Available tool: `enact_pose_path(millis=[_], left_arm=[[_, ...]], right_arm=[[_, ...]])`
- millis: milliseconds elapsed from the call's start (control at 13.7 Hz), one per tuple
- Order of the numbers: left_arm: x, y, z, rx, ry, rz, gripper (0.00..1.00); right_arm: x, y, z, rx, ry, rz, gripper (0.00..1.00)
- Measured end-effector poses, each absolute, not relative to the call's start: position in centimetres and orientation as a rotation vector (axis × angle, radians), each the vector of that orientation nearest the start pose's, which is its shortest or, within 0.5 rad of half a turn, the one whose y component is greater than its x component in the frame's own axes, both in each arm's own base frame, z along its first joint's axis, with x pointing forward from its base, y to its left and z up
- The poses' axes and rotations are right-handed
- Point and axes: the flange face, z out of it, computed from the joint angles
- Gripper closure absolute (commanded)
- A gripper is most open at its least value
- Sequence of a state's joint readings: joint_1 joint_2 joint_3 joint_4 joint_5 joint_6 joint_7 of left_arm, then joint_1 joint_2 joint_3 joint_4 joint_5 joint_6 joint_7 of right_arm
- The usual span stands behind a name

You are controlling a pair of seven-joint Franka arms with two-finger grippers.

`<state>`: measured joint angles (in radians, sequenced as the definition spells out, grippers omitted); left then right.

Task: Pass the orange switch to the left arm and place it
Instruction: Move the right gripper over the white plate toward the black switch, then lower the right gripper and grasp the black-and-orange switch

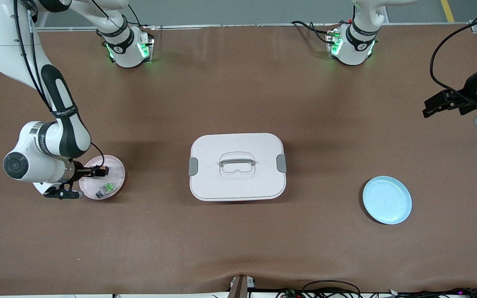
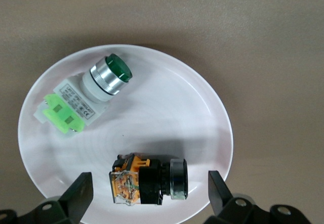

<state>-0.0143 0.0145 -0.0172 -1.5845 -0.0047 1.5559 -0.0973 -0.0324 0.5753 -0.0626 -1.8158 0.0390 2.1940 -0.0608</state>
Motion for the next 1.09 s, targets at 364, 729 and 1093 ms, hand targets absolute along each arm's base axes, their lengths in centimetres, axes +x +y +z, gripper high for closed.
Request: enact_pose_path(millis=[364,729,1093], left_arm=[[55.6,-1.8,60.9,-3.141,-0.104,0.069,0.0],[55.7,-1.8,60.8,-3.141,-0.105,0.07,0.0],[55.8,-1.4,60.6,-3.141,-0.115,0.077,0.0]], right_arm=[[61.7,-5.7,19.1,-3.116,0.039,0.301,0.0],[61.2,-5.8,18.2,-3.115,0.016,0.311,0.0],[60.9,-5.8,17.6,-3.113,0.015,0.327,0.0]])
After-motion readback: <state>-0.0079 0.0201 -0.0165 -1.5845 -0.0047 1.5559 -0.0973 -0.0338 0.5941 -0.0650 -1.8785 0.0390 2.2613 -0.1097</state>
